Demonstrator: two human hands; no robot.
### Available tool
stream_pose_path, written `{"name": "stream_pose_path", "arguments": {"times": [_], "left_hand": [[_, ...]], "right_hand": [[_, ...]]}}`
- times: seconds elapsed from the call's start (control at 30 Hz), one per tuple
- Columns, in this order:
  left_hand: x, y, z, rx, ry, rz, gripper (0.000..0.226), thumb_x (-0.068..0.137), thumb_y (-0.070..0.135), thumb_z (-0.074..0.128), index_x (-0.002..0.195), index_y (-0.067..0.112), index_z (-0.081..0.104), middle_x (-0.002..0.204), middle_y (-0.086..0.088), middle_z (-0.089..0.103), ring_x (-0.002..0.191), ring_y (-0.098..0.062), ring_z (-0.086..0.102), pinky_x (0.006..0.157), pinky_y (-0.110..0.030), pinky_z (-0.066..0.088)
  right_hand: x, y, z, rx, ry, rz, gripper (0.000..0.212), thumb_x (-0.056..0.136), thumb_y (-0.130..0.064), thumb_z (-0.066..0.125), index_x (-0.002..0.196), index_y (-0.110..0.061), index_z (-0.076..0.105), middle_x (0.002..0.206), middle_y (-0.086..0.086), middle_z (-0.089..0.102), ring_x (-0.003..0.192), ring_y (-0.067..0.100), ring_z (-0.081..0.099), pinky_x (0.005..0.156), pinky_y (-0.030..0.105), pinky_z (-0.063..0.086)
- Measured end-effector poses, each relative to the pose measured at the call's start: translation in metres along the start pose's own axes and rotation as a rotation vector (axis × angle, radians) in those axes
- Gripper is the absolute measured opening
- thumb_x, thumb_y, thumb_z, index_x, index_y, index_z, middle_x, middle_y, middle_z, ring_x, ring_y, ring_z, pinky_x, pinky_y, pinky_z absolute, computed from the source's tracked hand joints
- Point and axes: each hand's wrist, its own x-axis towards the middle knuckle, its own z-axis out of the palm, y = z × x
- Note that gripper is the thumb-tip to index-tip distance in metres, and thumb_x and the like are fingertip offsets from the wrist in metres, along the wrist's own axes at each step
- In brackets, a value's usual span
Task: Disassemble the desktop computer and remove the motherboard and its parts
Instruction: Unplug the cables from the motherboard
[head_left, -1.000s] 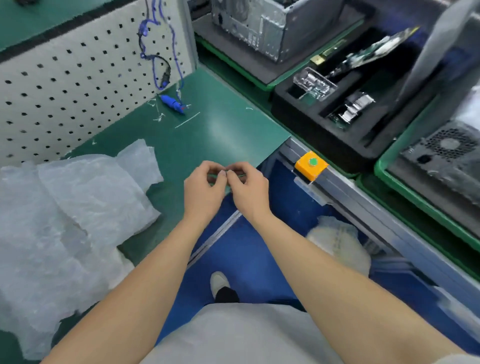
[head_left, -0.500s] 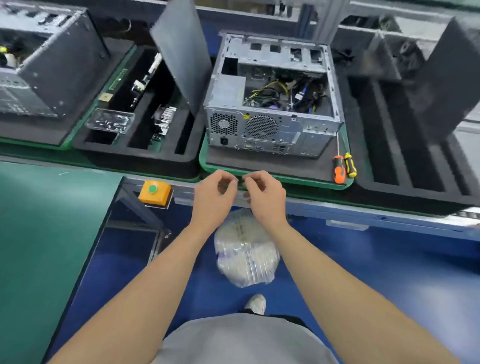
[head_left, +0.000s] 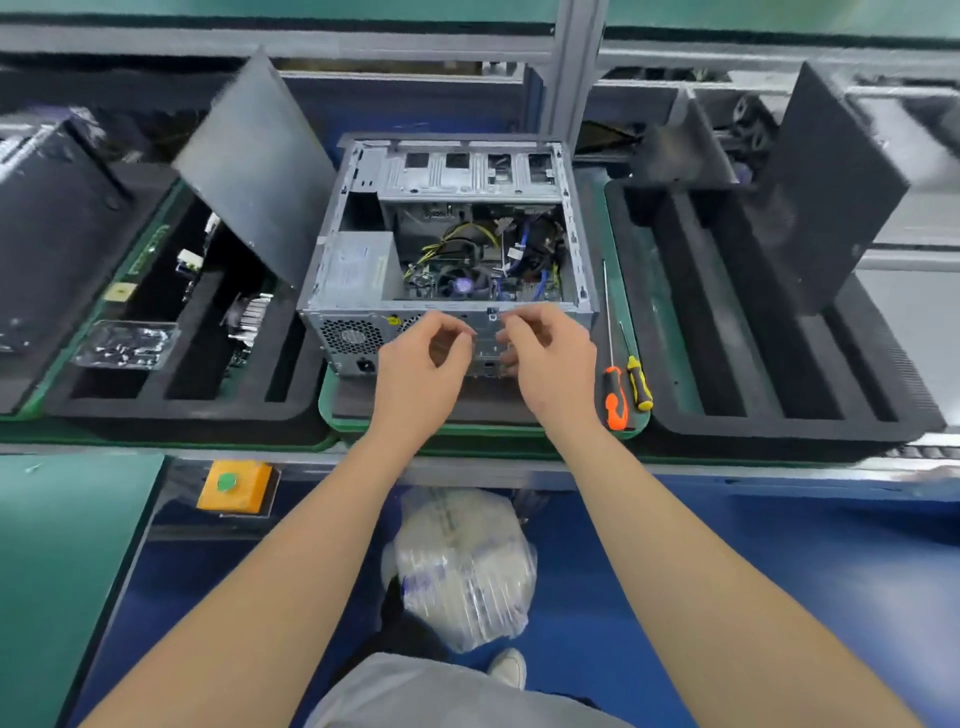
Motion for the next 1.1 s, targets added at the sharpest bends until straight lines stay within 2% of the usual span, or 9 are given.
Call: {"name": "stream_pose_path", "arguments": {"times": [0.23, 0.37, 0.43, 0.5, 0.6, 0.77, 0.87, 1.0, 1.1], "left_hand": [[0.106, 0.006, 0.0, -0.043, -0.04, 0.034, 0.012, 0.095, 0.023, 0.061, 0.096, 0.031, 0.07, 0.081, 0.015, 0.072, 0.078, -0.002, 0.068, 0.067, -0.011, 0.049], [0.164, -0.008, 0.009, 0.022, -0.113, 0.018, 0.016, 0.092, 0.017, 0.064, 0.092, 0.032, 0.07, 0.078, 0.018, 0.069, 0.078, 0.006, 0.063, 0.064, -0.002, 0.042], [0.191, -0.019, 0.016, 0.105, -0.219, 0.051, 0.019, 0.092, 0.016, 0.063, 0.094, 0.034, 0.07, 0.084, 0.021, 0.068, 0.084, 0.007, 0.062, 0.07, -0.004, 0.042], [0.215, -0.03, 0.026, 0.163, -0.329, 0.128, 0.022, 0.092, 0.013, 0.061, 0.099, 0.031, 0.072, 0.097, 0.015, 0.07, 0.091, -0.001, 0.064, 0.085, -0.021, 0.051], [0.247, -0.042, 0.045, 0.279, -0.409, 0.28, 0.026, 0.091, 0.008, 0.06, 0.105, 0.025, 0.074, 0.123, 0.002, 0.064, 0.121, -0.02, 0.055, 0.109, -0.04, 0.041], [0.272, -0.054, 0.071, 0.381, -0.509, 0.42, 0.022, 0.092, 0.014, 0.064, 0.108, 0.027, 0.073, 0.166, -0.004, 0.03, 0.158, -0.023, 0.012, 0.125, -0.044, 0.004], [0.274, -0.059, 0.08, 0.345, -0.486, 0.414, 0.019, 0.094, 0.019, 0.063, 0.104, 0.028, 0.075, 0.167, -0.004, 0.03, 0.158, -0.02, 0.014, 0.124, -0.045, 0.006], [0.272, -0.065, 0.086, 0.433, -0.473, 0.444, 0.021, 0.093, 0.031, 0.066, 0.109, 0.031, 0.079, 0.168, 0.0, 0.027, 0.157, -0.022, 0.016, 0.123, -0.05, 0.009], [0.271, -0.066, 0.087, 0.476, -0.485, 0.461, 0.017, 0.091, 0.037, 0.069, 0.106, 0.034, 0.078, 0.168, 0.001, 0.026, 0.156, -0.023, 0.017, 0.12, -0.047, 0.007]], "right_hand": [[0.09, -0.028, 0.015, -0.001, 0.085, -0.01, 0.013, 0.097, -0.018, 0.061, 0.092, -0.021, 0.073, 0.079, -0.002, 0.075, 0.064, 0.011, 0.07, 0.064, 0.034, 0.06], [0.146, -0.023, 0.028, -0.029, 0.114, 0.206, 0.012, 0.094, -0.023, 0.06, 0.09, -0.021, 0.072, 0.078, -0.003, 0.074, 0.072, 0.021, 0.07, 0.065, 0.036, 0.057], [0.17, -0.013, 0.036, 0.019, 0.115, 0.407, 0.01, 0.093, -0.024, 0.058, 0.089, -0.017, 0.064, 0.08, 0.001, 0.067, 0.071, 0.027, 0.058, 0.062, 0.037, 0.048], [0.189, -0.002, 0.042, 0.059, 0.133, 0.605, 0.017, 0.093, -0.025, 0.057, 0.103, -0.012, 0.062, 0.09, 0.008, 0.057, 0.082, 0.025, 0.051, 0.069, 0.037, 0.041], [0.207, 0.007, 0.051, 0.166, 0.203, 0.769, 0.031, 0.096, -0.029, 0.056, 0.117, -0.008, 0.061, 0.101, 0.013, 0.061, 0.093, 0.029, 0.057, 0.072, 0.038, 0.043], [0.224, 0.015, 0.064, 0.328, 0.404, 0.759, 0.03, 0.097, -0.026, 0.049, 0.115, -0.006, 0.064, 0.093, 0.012, 0.059, 0.076, 0.026, 0.051, 0.066, 0.036, 0.043], [0.223, 0.023, 0.069, 0.386, 0.488, 0.732, 0.038, 0.099, -0.03, 0.05, 0.129, -0.008, 0.06, 0.104, 0.008, 0.061, 0.081, 0.02, 0.051, 0.063, 0.032, 0.039], [0.225, 0.029, 0.065, 0.49, 0.473, 0.727, 0.027, 0.103, -0.035, 0.049, 0.114, -0.017, 0.067, 0.097, 0.0, 0.069, 0.08, 0.013, 0.061, 0.059, 0.026, 0.043], [0.228, 0.032, 0.065, 0.505, 0.417, 0.714, 0.041, 0.099, -0.045, 0.056, 0.128, -0.018, 0.066, 0.12, 0.003, 0.068, 0.106, 0.017, 0.063, 0.077, 0.031, 0.05]]}}
